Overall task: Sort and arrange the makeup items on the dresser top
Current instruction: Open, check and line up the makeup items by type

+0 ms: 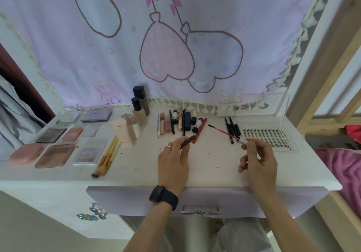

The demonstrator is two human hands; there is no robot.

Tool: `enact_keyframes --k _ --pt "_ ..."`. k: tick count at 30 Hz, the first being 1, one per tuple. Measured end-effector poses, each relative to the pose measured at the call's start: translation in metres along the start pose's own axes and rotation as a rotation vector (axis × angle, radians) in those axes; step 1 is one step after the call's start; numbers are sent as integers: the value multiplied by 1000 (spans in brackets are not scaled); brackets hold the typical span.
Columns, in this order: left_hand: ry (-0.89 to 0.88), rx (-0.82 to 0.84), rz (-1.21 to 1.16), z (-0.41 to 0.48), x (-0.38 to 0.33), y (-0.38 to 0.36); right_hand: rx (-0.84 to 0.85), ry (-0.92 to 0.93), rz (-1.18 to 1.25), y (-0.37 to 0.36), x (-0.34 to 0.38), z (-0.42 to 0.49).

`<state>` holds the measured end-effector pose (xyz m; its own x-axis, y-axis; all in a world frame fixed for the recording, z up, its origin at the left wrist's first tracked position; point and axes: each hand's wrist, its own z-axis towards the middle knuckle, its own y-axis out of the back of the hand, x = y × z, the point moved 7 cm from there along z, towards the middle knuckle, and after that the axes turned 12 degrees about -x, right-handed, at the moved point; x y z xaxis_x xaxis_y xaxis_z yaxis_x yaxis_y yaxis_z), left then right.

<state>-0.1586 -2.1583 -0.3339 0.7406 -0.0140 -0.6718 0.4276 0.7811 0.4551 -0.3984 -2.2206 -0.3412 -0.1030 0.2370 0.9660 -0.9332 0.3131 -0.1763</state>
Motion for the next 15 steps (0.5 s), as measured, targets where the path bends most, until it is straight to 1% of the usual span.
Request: enact_keyframes --k 3,5,7,9,11,13,15 --pt "106 33 -86 1 7 -2 -9 -53 34 0 0 2" --pt "183 32 -155 4 9 -1 -9 -130 73 2 -2 3" --pt "229 29 -200 7 7 1 -6 -169 64 9 -3 2" --pt "271 37 -207 13 4 1 4 -132 -42 21 -2 -1" --pt "314 83 -215 16 -1 -2 -2 -66 -203 39 -1 -7" --pt "358 183 -232 15 -13 -12 -28 -4 -325 57 1 -15" --pt "430 301 -265 7 -27 -26 -44 40 -389 70 3 -22"
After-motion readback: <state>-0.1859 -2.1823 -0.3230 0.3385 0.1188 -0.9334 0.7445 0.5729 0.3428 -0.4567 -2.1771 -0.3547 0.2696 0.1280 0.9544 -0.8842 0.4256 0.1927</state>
